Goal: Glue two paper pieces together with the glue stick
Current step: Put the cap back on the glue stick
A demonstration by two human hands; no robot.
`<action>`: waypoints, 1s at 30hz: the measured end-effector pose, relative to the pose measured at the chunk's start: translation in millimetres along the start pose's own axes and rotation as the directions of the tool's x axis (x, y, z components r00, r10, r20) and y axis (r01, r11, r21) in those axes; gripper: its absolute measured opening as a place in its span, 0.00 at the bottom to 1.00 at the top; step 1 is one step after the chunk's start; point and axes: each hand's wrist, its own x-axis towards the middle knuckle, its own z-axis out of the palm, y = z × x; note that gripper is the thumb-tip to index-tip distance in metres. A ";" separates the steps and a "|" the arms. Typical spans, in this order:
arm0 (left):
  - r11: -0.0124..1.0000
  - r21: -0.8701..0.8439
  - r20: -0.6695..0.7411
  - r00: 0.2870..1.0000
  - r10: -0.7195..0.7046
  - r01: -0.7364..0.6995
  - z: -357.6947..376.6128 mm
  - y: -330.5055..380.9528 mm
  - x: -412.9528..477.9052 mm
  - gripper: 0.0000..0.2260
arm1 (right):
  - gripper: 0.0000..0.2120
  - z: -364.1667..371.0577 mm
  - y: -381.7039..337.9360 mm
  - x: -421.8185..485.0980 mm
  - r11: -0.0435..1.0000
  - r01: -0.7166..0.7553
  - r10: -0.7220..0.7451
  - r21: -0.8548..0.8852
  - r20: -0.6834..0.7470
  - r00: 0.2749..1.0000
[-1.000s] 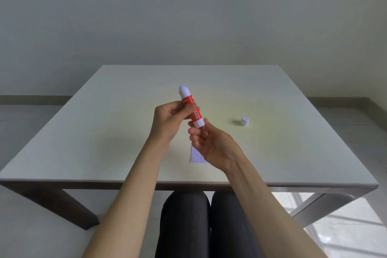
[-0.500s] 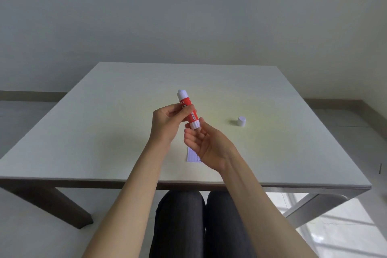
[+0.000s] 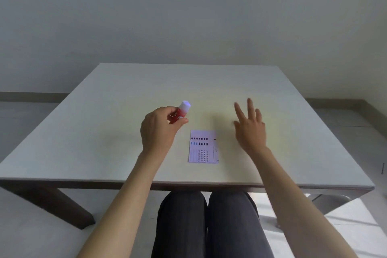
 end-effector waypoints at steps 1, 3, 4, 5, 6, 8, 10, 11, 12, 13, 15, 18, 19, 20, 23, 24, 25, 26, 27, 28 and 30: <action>0.998 0.059 -0.010 0.999 0.039 -0.038 -0.4 -1.3 -0.3 0.09 | 0.25 4.5 8.9 2.5 0.999 -0.017 0.020 -0.048 0.066 0.998; 0.991 0.108 -0.013 0.997 0.078 -0.077 0.5 0.1 -1.2 0.08 | 0.23 9.5 17.9 3.7 0.998 0.003 0.002 -0.063 0.089 0.996; 0.990 0.117 -0.009 0.996 0.086 -0.084 1.5 1.5 -2.0 0.09 | 0.21 9.2 19.9 3.5 0.998 0.023 -0.019 -0.060 0.071 0.997; 0.988 0.124 -0.004 0.996 0.094 -0.093 3.1 2.7 -3.0 0.09 | 0.20 8.1 20.9 3.2 0.998 0.034 -0.032 -0.053 0.044 0.999; 0.986 0.132 0.004 0.995 0.103 -0.103 4.7 3.5 -4.0 0.10 | 0.18 5.6 20.9 2.5 0.999 0.032 -0.031 -0.027 0.011 0.999; 0.984 0.131 0.020 0.993 0.116 -0.118 7.1 4.3 -5.7 0.10 | 0.16 -2.3 15.2 -1.1 0.977 -0.014 0.025 0.214 -0.047 0.999; 0.986 0.118 0.036 0.992 0.117 -0.121 9.4 5.8 -6.7 0.10 | 0.15 -16.3 -0.7 -8.3 0.717 -0.077 0.101 0.693 0.006 0.995; 0.987 0.113 0.047 0.992 0.113 -0.118 11.1 7.6 -7.3 0.10 | 0.15 -25.8 -10.9 -12.9 0.473 -0.102 0.092 0.875 0.067 0.994; 0.987 0.111 0.058 0.992 0.109 -0.115 12.7 9.5 -7.8 0.10 | 0.15 -33.7 -20.3 -17.2 0.263 -0.118 0.063 0.957 0.105 0.993; 0.987 0.109 0.067 0.992 0.107 -0.114 14.1 11.7 -8.1 0.10 | 0.13 -39.1 -28.3 -21.0 0.141 -0.122 0.030 0.983 0.119 0.992; 0.987 0.108 0.081 0.990 0.113 -0.121 16.7 16.3 -8.9 0.11 | 0.10 -45.9 -41.2 -27.3 0.105 -0.112 -0.018 0.988 0.114 0.993; 0.984 0.113 0.101 0.987 0.128 -0.139 18.1 20.4 -9.0 0.10 | 0.10 -48.1 -51.3 -31.0 0.177 -0.081 -0.039 0.981 0.090 0.995; 0.983 0.115 0.107 0.985 0.134 -0.146 18.1 21.2 -9.6 0.10 | 0.11 -48.3 -52.7 -31.2 0.191 -0.072 -0.042 0.979 0.082 0.996; 0.981 0.115 0.112 0.984 0.142 -0.155 18.1 21.6 -10.3 0.10 | 0.11 -48.8 -53.7 -31.3 0.201 -0.061 -0.046 0.978 0.072 0.996; 0.976 0.127 0.134 0.978 0.161 -0.178 18.8 19.8 -12.3 0.12 | 0.10 -48.2 -54.7 -30.4 0.265 -0.019 -0.059 0.964 0.035 0.998; 0.973 0.138 0.147 0.975 0.166 -0.186 18.8 18.8 -13.0 0.12 | 0.09 -47.4 -54.8 -30.1 0.313 0.006 -0.067 0.950 0.015 0.998; 0.968 0.149 0.163 0.971 0.175 -0.200 18.5 17.8 -13.2 0.13 | 0.09 -46.3 -54.8 -29.8 0.372 0.035 -0.085 0.928 -0.003 0.996; 0.963 0.156 0.179 0.965 0.190 -0.219 18.3 16.9 -13.3 0.13 | 0.09 -45.7 -54.8 -29.1 0.431 0.061 -0.111 0.901 -0.014 0.994; 0.958 0.160 0.195 0.959 0.207 -0.240 18.0 16.3 -13.5 0.13 | 0.10 -46.0 -54.5 -28.4 0.472 0.078 -0.144 0.878 -0.011 0.990; 0.952 0.163 0.210 0.952 0.222 -0.258 17.6 16.2 -13.9 0.13 | 0.09 -45.8 -53.4 -27.2 0.495 0.086 -0.176 0.865 0.003 0.984; 0.940 0.191 0.232 0.944 0.236 -0.282 16.4 15.4 -14.5 0.13 | 0.08 -45.2 -51.9 -24.6 0.520 0.089 -0.217 0.850 0.031 0.976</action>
